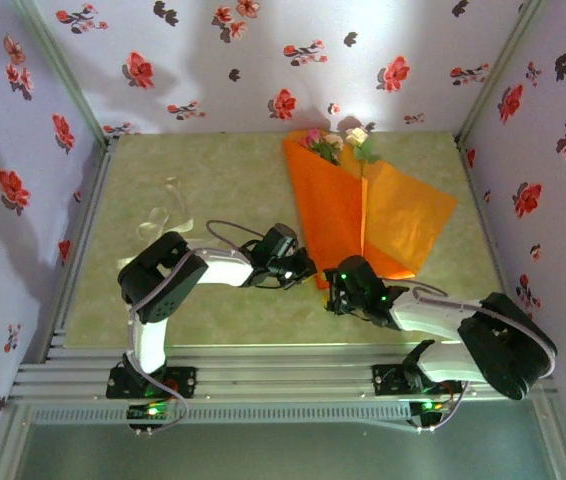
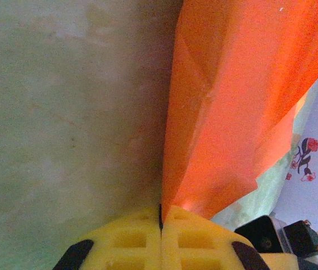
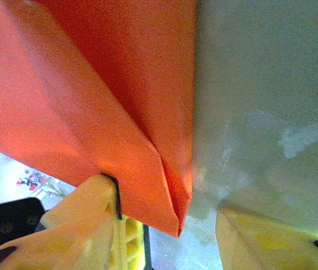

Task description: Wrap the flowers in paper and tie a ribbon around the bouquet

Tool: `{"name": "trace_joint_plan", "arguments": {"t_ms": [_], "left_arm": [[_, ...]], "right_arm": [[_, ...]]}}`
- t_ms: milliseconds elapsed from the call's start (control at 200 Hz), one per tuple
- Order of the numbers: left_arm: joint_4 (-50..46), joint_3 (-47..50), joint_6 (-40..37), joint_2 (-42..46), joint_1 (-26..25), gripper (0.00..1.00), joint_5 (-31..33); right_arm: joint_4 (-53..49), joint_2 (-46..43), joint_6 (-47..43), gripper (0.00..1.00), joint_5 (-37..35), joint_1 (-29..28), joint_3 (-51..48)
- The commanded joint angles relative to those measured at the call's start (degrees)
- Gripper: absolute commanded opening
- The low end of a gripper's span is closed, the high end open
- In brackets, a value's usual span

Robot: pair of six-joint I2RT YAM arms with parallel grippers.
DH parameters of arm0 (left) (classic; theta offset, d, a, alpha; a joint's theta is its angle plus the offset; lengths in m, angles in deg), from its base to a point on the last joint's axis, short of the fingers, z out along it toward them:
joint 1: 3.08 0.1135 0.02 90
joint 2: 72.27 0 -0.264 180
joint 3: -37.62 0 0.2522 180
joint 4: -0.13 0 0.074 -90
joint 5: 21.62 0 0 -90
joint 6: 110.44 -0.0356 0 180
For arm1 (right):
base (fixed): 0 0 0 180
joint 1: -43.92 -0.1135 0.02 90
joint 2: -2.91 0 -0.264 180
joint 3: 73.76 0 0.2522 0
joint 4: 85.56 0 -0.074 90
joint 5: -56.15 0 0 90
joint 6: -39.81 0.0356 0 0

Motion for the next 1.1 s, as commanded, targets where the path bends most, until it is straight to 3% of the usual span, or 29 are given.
{"name": "trace_joint_plan", "arguments": {"t_ms": [0,355,665,765,905,1095], "left_arm": [[2.0,0.2,1.7,1.9,0.6,0.00,-0.6],[4.4,0.3,5.0,2.1,1.0,0.00,-1.1],[4.5,1.2,4.9,1.9,1.3,0.00,-1.5],[3.5,1.2,4.0,2.1,1.7,0.00,-1.4],[2.6,1.2,2.9,2.1,2.5,0.00,-1.6],[2.4,0.9,2.4,1.8,3.1,0.00,-1.9]], "right_arm": [[3.5,1.9,8.4,0.51,-3.5,-1.1,0.8],[2.5,1.2,12.3,0.47,-7.9,-2.8,1.2],[8.2,5.5,13.7,0.23,-10.5,-2.8,1.6],[3.3,4.0,12.9,0.10,-9.2,-2.8,2.7],[-7.0,0.6,11.8,0.00,-9.0,-2.7,3.9],[-8.3,1.5,11.3,0.00,-7.6,-2.7,3.8]]}}
